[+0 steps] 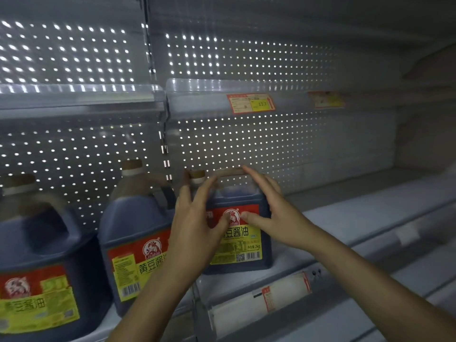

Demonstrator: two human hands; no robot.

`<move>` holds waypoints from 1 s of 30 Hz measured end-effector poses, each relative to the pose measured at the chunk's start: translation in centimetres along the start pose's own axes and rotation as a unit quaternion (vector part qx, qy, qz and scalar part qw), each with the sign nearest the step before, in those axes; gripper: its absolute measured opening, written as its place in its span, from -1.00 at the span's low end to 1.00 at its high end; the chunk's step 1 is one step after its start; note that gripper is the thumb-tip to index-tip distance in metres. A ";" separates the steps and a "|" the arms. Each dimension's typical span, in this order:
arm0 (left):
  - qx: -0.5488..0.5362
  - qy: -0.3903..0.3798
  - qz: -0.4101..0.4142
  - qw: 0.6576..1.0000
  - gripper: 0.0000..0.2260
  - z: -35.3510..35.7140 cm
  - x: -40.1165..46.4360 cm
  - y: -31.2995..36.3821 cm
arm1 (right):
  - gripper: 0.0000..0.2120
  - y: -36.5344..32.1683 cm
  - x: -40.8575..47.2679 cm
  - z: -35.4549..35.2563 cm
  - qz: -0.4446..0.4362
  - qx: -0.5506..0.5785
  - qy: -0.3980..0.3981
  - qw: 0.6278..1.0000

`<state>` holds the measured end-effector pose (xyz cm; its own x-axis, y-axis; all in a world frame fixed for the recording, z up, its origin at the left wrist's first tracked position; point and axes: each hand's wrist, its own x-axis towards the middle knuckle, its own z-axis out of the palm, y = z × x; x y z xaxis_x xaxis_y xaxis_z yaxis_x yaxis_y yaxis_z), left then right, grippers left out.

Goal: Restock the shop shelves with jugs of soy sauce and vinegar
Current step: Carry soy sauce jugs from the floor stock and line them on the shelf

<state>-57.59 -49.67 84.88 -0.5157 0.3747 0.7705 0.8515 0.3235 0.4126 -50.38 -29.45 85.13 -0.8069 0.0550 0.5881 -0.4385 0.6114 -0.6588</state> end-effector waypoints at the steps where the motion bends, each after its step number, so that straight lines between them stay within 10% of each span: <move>1: -0.002 0.016 0.011 1.000 -0.31 -0.3 -0.3 0.2 | -0.16 -0.2 -0.3 -0.2 0.004 0.001 -0.004 1.000; 9: -0.056 -0.028 0.075 0.995 -0.46 3.2 -2.8 6.2 | -0.35 -0.7 -11.9 -6.1 0.073 -0.117 0.070 0.988; 17: -0.145 -0.278 0.171 0.934 -0.45 18.8 -12.9 23.0 | -0.53 -1.3 -37.8 -16.7 0.224 -0.286 0.160 0.918; 23: -0.203 -0.467 0.275 0.816 -0.51 31.7 -29.6 37.6 | -0.65 -3.1 -64.4 -18.2 0.398 -0.346 0.227 0.819; 30: -0.149 -0.627 0.473 0.601 -0.60 43.7 -56.8 43.7 | -0.76 -0.9 -90.4 -8.3 0.614 -0.333 0.267 0.664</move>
<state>4.81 -18.85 37.90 0.7064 0.6881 -0.1659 0.7018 -0.6503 0.2908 26.27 -28.39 36.42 -0.0611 0.9981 -0.0011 0.8354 0.0506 -0.5473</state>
